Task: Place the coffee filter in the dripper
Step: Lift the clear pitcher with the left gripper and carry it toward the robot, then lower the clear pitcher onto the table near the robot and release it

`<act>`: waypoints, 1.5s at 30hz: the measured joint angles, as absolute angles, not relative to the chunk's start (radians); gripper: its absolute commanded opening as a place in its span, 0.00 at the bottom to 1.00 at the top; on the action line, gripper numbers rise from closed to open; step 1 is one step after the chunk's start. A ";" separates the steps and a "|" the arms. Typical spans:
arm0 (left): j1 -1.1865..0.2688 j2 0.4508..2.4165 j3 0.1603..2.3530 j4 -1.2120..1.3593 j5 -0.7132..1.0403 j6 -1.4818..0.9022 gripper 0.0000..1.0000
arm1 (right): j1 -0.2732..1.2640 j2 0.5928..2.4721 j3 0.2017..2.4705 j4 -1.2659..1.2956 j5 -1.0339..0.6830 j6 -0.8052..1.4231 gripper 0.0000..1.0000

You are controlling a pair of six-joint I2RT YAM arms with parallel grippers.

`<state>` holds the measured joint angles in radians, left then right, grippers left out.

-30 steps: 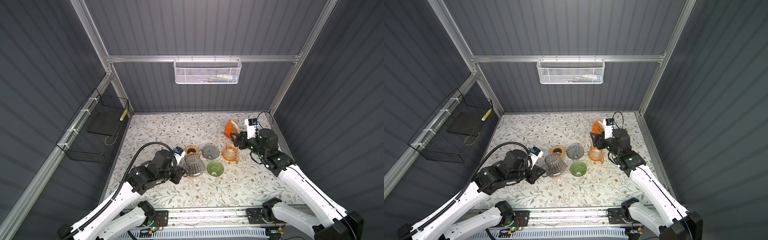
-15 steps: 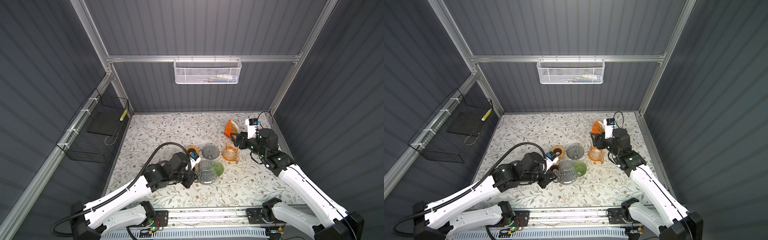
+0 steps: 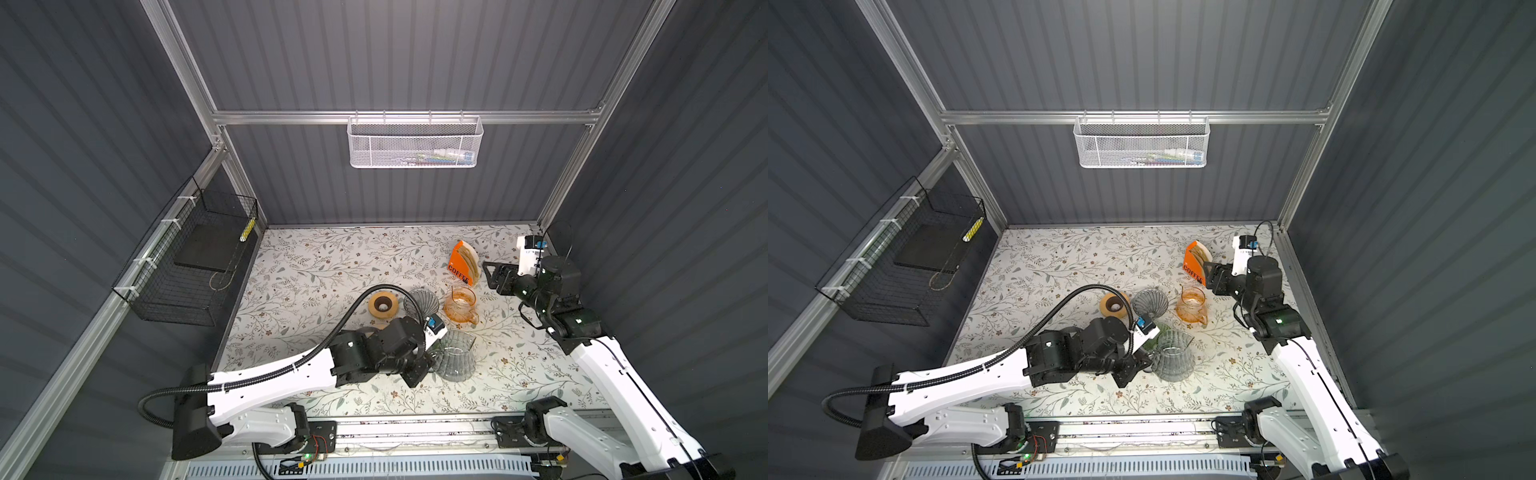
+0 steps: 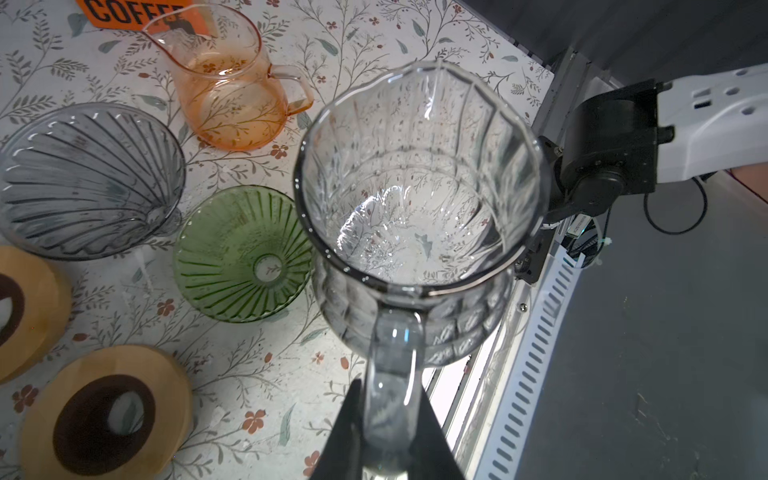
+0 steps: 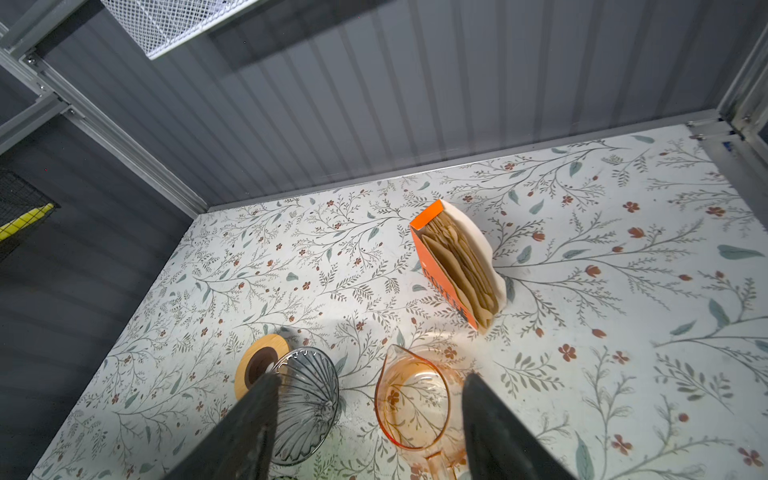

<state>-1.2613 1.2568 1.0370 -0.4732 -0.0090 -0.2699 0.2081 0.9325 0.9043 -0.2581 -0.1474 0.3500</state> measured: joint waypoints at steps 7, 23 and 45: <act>-1.319 1.385 1.039 -0.378 -0.035 -0.266 0.00 | 0.157 0.899 0.888 -0.263 -0.203 0.363 0.71; -1.374 1.568 1.042 -0.212 -0.076 -0.257 0.00 | 0.128 0.883 0.855 -0.266 -0.249 0.367 0.72; -1.374 1.664 1.042 -0.171 -0.095 -0.239 0.00 | 0.111 0.873 0.838 -0.262 -0.287 0.378 0.73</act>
<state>-1.3739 1.6642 1.0420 -0.1711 -0.0952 -0.2390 0.1112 0.8734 0.8375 -0.2623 -0.2867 0.3782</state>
